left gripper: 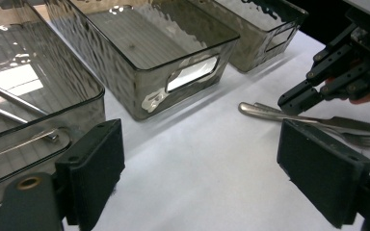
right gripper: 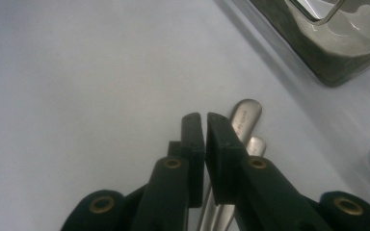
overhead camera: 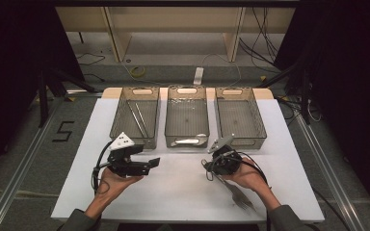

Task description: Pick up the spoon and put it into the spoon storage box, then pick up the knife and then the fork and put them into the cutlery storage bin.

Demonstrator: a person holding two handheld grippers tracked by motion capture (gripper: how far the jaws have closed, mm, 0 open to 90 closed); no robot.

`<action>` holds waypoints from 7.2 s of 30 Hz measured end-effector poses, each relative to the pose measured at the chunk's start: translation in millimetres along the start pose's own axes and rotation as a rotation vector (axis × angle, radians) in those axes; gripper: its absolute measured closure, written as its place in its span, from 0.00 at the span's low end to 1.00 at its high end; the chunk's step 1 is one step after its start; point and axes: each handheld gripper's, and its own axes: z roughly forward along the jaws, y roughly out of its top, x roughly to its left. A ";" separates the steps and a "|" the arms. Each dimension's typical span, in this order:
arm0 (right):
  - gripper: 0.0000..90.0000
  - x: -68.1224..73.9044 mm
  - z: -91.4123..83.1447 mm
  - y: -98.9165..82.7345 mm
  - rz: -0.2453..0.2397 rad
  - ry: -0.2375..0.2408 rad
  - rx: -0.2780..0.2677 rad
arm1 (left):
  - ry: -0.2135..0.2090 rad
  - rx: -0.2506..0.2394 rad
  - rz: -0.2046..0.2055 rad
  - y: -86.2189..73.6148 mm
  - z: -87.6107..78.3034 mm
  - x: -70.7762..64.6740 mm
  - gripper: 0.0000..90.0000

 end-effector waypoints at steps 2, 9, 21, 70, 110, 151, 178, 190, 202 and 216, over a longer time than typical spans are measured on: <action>1.00 0.3 2.3 1.2 -0.008 -0.002 0.012 | -0.002 -0.007 -0.002 -1.2 -3.3 0.4 0.18; 1.00 3.1 10.3 4.6 -0.035 0.005 0.045 | 0.005 -0.009 -0.008 -6.2 -6.8 0.3 0.18; 1.00 -2.7 27.1 5.3 -0.049 0.005 0.104 | 0.029 0.004 0.024 -7.6 -3.8 -3.1 0.18; 1.00 -41.2 -11.4 -40.1 0.148 -0.211 0.214 | 0.017 0.001 0.057 -7.9 -6.0 -7.1 0.18; 0.81 -21.6 -88.6 -119.4 0.218 -0.229 0.198 | 0.011 0.019 0.068 -7.8 -3.2 -9.3 0.18; 0.40 -28.9 -93.2 -148.2 0.112 -0.173 0.406 | 0.012 0.023 0.075 -7.8 -2.3 -9.7 0.18; 0.66 -2.3 -84.0 -131.9 -0.056 -0.108 0.502 | 0.014 0.031 0.086 -7.8 -1.0 -10.7 0.18; 0.84 6.2 -80.2 -126.2 -0.123 -0.089 0.553 | 0.014 0.033 0.086 -7.8 -1.1 -10.6 0.18; 0.89 6.5 -81.2 -127.2 -0.182 -0.062 0.547 | 0.004 0.025 0.071 -7.6 -1.8 -9.8 0.18; 0.89 5.9 -82.5 -127.1 -0.181 -0.054 0.536 | -0.005 0.016 0.062 -6.8 -3.4 -8.1 0.18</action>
